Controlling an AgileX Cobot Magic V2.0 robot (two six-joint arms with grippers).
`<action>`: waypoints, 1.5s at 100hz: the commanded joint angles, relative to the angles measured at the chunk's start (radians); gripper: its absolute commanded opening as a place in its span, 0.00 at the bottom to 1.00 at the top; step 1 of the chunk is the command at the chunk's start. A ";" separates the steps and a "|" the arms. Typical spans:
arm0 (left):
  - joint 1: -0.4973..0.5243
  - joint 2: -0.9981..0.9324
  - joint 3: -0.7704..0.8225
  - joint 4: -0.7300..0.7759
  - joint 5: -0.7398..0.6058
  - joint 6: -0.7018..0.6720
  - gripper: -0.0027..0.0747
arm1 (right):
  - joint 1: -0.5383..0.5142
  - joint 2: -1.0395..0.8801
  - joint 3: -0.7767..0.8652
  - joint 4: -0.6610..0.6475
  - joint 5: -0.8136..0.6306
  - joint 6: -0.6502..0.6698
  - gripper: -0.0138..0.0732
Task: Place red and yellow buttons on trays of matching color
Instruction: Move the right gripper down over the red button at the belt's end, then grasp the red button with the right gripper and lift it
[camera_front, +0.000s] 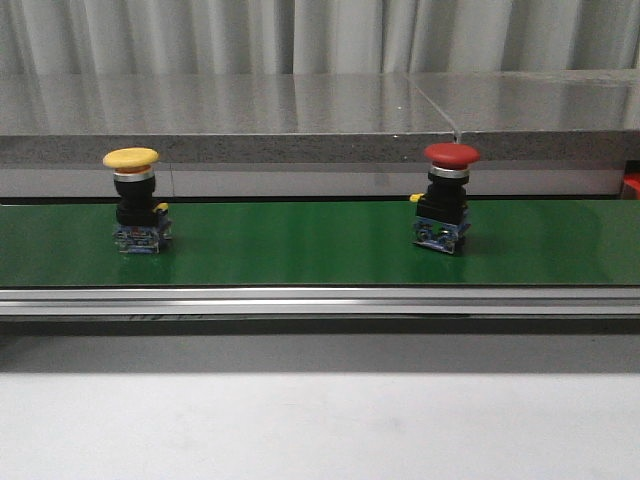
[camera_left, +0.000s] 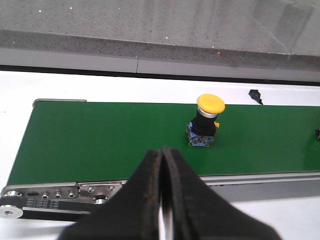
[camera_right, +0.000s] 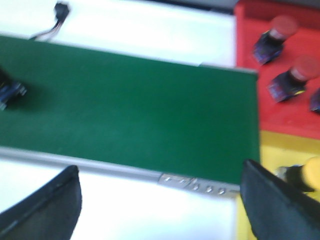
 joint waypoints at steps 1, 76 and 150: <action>-0.009 0.008 -0.025 -0.023 -0.067 0.002 0.01 | 0.042 0.040 -0.031 0.008 -0.015 -0.020 0.89; -0.009 0.008 -0.025 -0.023 -0.067 0.002 0.01 | 0.221 0.513 -0.256 0.030 -0.116 -0.020 0.89; -0.009 0.008 -0.025 -0.023 -0.067 0.002 0.01 | 0.222 0.674 -0.364 0.033 -0.094 -0.020 0.30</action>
